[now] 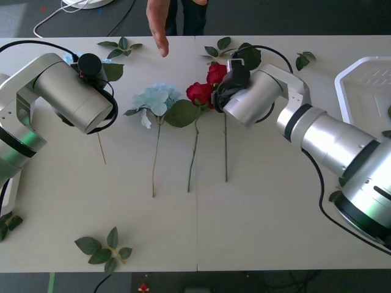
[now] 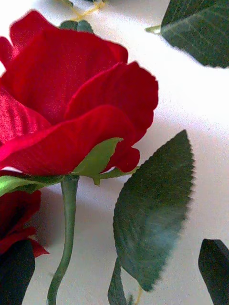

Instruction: Place the red flowers into the right box and the blue flowers into the left box. If a person shows an open palm, hand one flower to the person first, then continue sorting.

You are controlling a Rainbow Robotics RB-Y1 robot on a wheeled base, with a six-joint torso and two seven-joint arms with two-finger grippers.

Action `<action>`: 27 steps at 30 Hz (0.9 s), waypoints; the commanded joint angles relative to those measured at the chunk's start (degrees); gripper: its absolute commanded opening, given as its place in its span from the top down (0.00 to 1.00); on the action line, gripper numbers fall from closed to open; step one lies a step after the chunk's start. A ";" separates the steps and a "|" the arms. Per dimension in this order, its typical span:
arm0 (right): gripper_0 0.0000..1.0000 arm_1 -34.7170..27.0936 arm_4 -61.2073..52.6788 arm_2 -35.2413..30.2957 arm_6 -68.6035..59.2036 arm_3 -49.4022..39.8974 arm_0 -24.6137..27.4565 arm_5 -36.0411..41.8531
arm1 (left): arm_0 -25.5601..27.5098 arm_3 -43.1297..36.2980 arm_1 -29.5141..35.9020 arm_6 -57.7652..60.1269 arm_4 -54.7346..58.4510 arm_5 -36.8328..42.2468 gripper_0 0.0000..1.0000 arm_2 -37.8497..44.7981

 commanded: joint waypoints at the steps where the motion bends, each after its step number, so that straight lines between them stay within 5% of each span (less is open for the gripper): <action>1: 0.00 3.27 0.95 0.34 -1.89 2.97 -4.25 -1.59 | 0.29 -1.60 2.17 -2.02 0.22 0.43 1.00 0.72; 3: 0.21 3.70 1.04 0.34 -1.98 3.68 -4.43 -1.85 | 0.29 -1.60 2.17 -2.02 0.22 0.43 1.00 0.72; 4: 0.57 3.79 1.04 0.34 -1.98 4.03 -4.51 -2.03 | 0.29 -1.60 2.17 -2.02 0.22 0.43 1.00 0.72; 5: 0.57 3.79 1.04 0.34 -1.98 4.03 -4.51 -2.03 | 0.29 -1.60 2.17 -2.02 0.22 0.43 1.00 0.72; 6: 1.00 3.97 1.04 0.42 -2.06 4.20 -4.51 -2.29 | 0.29 -1.60 2.17 -2.02 0.22 0.43 1.00 0.72; 27: 1.00 2.21 1.04 0.69 -1.27 1.57 -4.16 -2.65 | 0.29 -1.60 2.17 -2.02 0.22 0.43 1.00 0.72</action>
